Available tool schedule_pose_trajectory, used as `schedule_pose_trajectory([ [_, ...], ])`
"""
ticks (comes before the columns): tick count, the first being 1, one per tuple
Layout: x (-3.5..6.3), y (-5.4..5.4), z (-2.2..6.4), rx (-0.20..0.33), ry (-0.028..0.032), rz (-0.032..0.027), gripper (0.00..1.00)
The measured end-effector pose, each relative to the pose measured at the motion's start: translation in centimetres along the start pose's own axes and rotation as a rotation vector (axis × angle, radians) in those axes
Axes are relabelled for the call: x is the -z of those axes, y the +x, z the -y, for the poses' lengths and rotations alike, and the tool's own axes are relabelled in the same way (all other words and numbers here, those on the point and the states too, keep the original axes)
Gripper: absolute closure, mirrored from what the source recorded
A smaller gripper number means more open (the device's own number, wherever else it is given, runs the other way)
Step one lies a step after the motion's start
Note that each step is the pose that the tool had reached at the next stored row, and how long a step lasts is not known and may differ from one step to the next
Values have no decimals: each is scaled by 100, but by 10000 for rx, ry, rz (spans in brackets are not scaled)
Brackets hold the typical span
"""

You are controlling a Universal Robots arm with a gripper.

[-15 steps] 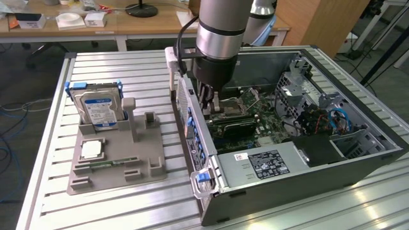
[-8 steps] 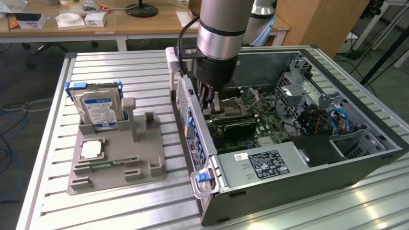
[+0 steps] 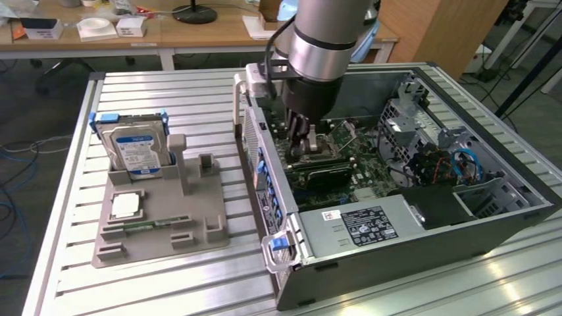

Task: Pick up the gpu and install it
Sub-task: 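Press down on the gpu until it lock into place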

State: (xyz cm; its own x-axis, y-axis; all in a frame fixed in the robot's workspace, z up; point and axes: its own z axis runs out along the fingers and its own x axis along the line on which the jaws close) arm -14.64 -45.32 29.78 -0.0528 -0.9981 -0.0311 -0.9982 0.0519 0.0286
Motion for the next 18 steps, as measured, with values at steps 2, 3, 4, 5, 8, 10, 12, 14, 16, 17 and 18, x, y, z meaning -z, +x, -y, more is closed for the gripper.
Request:
schedule_pose_trajectory([
  [2,3,-4,94,3,-9,62,89],
  [3,5,-7,139,4,-12,115,89],
  [4,6,-9,184,5,-14,166,89],
  [5,6,-12,229,8,-16,207,89],
  [8,11,-19,364,10,-25,282,89],
  [10,13,-24,456,9,-32,318,89],
  [12,15,-28,546,11,-38,346,89],
  [14,18,-33,635,9,-47,368,89],
  [16,20,-38,725,11,-58,398,89],
  [17,21,-38,743,11,-65,410,89],
  [18,21,-38,743,11,-64,412,89],
])
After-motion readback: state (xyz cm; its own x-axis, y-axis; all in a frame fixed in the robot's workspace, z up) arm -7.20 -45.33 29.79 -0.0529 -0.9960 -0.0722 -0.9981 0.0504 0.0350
